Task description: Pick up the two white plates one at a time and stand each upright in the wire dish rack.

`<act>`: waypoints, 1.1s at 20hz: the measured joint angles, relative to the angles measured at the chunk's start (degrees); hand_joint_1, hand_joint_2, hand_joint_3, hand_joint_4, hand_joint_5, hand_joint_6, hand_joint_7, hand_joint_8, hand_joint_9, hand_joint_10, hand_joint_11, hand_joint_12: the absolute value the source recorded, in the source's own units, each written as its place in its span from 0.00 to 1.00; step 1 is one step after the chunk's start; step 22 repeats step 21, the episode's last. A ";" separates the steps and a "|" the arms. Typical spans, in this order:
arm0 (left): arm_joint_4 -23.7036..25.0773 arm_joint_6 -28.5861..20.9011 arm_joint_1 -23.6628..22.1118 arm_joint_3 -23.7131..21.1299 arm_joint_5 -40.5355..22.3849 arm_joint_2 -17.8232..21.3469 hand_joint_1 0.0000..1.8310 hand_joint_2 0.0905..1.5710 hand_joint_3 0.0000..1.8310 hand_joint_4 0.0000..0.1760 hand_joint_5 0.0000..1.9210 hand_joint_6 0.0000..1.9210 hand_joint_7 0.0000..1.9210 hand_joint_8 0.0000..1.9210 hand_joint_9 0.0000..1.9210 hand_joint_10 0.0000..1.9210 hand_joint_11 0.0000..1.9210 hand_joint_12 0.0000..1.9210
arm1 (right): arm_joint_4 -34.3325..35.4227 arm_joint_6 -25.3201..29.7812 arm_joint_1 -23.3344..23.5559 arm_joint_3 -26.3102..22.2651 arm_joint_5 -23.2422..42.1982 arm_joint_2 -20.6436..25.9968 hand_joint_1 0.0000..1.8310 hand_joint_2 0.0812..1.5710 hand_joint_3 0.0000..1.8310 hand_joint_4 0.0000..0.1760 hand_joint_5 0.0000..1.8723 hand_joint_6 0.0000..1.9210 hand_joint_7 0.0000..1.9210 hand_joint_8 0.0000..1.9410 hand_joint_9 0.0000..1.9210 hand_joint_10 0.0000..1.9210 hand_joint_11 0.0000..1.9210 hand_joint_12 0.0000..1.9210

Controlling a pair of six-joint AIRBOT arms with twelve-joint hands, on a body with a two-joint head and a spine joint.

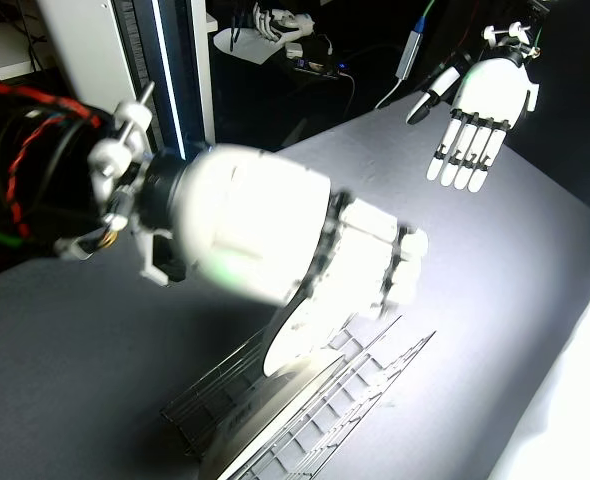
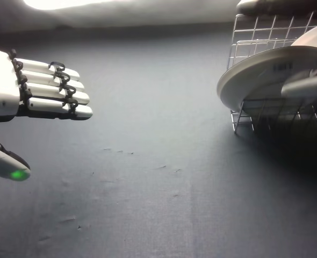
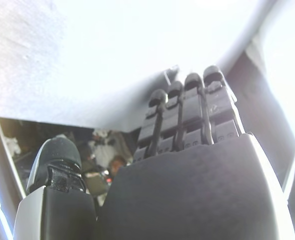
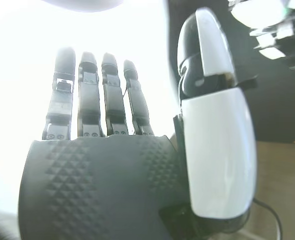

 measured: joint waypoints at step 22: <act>0.74 0.17 1.51 1.14 -0.09 -0.72 0.07 0.88 0.01 0.00 0.29 0.99 0.34 1.00 0.32 1.00 0.29 1.00 | -37.07 -5.33 5.03 1.14 20.57 -1.31 0.22 0.78 0.00 0.00 0.56 0.98 0.55 0.98 0.47 0.98 0.30 1.00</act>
